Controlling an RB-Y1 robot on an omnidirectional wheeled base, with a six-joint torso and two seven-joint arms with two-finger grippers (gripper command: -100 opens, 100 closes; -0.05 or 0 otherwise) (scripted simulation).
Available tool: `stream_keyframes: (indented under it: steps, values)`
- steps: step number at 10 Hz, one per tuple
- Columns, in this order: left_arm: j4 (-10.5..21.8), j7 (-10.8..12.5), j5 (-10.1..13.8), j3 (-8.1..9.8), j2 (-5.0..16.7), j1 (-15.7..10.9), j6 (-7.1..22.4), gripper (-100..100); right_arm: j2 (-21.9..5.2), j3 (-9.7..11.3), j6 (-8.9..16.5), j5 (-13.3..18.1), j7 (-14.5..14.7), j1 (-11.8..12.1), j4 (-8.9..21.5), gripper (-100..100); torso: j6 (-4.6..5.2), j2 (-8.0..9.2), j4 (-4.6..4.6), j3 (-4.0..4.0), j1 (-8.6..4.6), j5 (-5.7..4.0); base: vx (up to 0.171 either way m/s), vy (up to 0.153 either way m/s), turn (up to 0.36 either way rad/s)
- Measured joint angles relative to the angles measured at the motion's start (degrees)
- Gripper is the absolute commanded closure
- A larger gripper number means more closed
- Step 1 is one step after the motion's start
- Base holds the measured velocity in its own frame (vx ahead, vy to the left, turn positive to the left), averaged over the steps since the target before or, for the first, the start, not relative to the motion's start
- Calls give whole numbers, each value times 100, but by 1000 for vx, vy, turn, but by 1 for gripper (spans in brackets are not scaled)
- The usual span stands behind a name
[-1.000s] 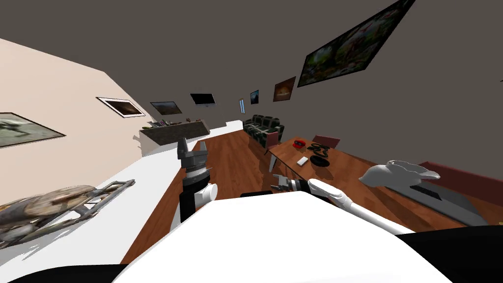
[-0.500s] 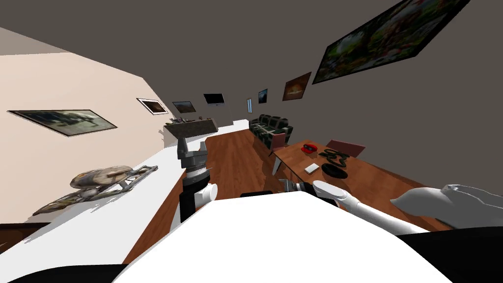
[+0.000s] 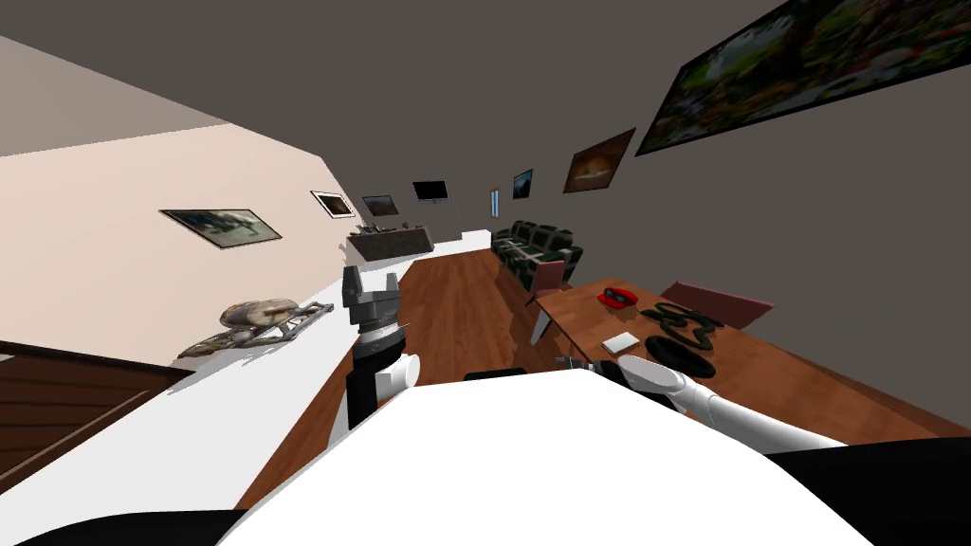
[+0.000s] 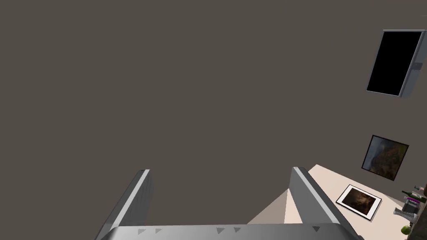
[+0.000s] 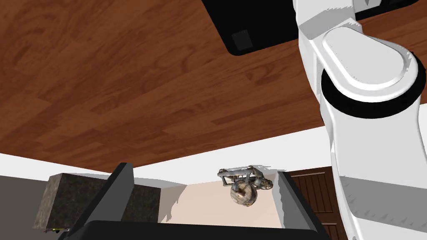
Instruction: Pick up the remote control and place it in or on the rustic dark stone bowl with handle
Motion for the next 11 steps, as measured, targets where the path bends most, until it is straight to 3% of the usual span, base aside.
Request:
stream_keyframes:
  steps: [2, 4, 7, 9, 11]
  values:
    - [0, 0, 0, 1, 1, 0, 0, 0, -409, 259, 158, 362, 63, -35, 261, -100, 0, -12, -2, -7, -37, -7, 73, -171, 265]
    - [0, 0, 0, 1, 0, 1, 0, 0, -636, 302, 206, 466, 292, 53, 485, -100, 3, 0, 0, 0, -4, -2, 33, -78, 130]
    - [0, 0, 0, 1, 0, 0, 0, 0, -842, 439, 311, 672, 660, 147, 944, -100, 1, -1, 0, -1, -9, -2, 42, -128, 251]
    - [0, 0, 0, 2, 1, 1, 0, 0, -943, 588, 367, 880, 919, 76, 1473, -100, 6, -3, -1, -2, -34, -8, 26, -172, 117]
    - [0, 0, 0, 1, 0, 1, 0, 0, -1164, 685, 555, 1005, 921, 205, 1413, -100, 7, 6, 1, 4, -5, -3, 15, -131, 123]
